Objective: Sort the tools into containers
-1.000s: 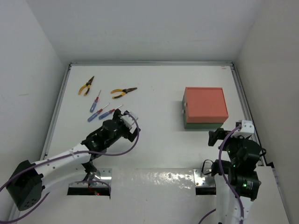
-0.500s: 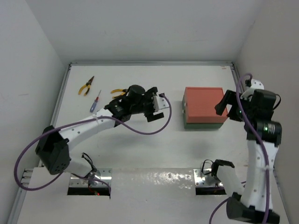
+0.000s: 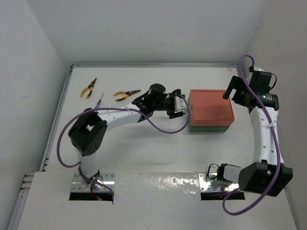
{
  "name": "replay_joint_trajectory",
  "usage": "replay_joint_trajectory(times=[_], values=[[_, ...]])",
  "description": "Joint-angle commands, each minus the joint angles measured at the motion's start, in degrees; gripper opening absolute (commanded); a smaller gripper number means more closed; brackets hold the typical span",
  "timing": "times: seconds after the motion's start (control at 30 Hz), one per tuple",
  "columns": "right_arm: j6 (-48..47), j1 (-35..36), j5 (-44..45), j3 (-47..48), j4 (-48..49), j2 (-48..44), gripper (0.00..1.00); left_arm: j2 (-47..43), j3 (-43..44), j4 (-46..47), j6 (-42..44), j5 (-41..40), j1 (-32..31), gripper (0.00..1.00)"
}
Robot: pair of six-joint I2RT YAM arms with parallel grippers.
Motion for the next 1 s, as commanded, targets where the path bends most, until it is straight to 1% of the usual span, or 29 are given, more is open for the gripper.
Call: replay_joint_trajectory(times=[0.0, 0.03, 0.1, 0.13, 0.23, 0.3, 0.33, 0.37, 0.43, 0.47, 0.5, 0.6, 0.67, 0.77, 0.9, 0.97], values=[[-1.4, 0.2, 0.7, 1.1, 4.5, 1.0, 0.88, 4.6, 7.6, 2.6, -3.2, 3.4, 0.6, 0.67], [-1.4, 0.2, 0.4, 0.7, 5.5, 1.8, 0.87, 5.7, 10.3, 1.3, -2.1, 6.3, 0.8, 0.62], [-1.4, 0.2, 0.4, -0.6, 6.5, 2.4, 0.84, 7.6, 11.3, 0.9, -1.5, 7.5, 0.9, 0.58], [-1.4, 0.3, 1.1, -1.1, 7.9, 2.9, 0.83, 8.1, 11.7, 0.8, -1.4, 8.9, 0.8, 0.54], [-1.4, 0.2, 3.1, -3.1, 10.1, 3.8, 0.84, 9.8, 12.4, 0.5, -2.8, 9.0, 0.4, 0.52], [-2.5, 0.2, 3.7, -3.9, 11.0, 5.2, 0.84, 11.2, 13.1, 2.0, -7.2, 8.4, 0.5, 0.51], [-3.1, 0.2, 3.0, -3.9, 11.5, 6.4, 0.85, 13.3, 13.3, 2.5, -8.2, 7.7, 0.6, 0.51], [-4.3, 0.2, -1.1, -3.6, 11.8, 7.0, 0.85, 14.1, 13.2, 3.9, -8.7, 7.2, 0.6, 0.51], [-7.0, 0.2, -6.0, -3.1, 11.3, 8.3, 0.86, 14.6, 12.8, 5.1, -10.8, 5.7, 0.8, 0.51], [-7.4, 0.2, -8.2, -2.8, 11.0, 9.0, 0.85, 15.3, 12.9, 8.3, -11.6, 4.9, 0.9, 0.51], [-7.4, 0.2, -8.3, -3.0, 11.1, 9.0, 0.85, 15.8, 13.7, 8.9, -13.2, 3.4, 1.0, 0.51], [-7.3, 0.2, -7.6, -4.8, 13.7, 7.6, 0.85, 18.1, 16.7, 9.0, -15.7, 2.7, 1.7, 0.51], [-7.2, 0.2, -7.7, -6.2, 14.7, 6.7, 0.85, 19.8, 18.7, 8.3, -16.2, 2.6, 1.9, 0.50], [-7.9, 0.2, -8.9, -7.3, 16.0, 6.2, 0.86, 20.6, 19.0, 9.4, -15.2, 3.2, 2.2, 0.49], [-8.3, 0.2, -9.2, -7.6, 16.3, 6.5, 0.86, 21.0, 19.1, 8.4, -14.4, 4.1, 2.3, 0.41], [-8.2, 0.2, -9.4, -7.4, 16.4, 6.7, 0.86, 21.1, 18.9, 7.4, -13.5, 5.2, 2.4, 0.39]])
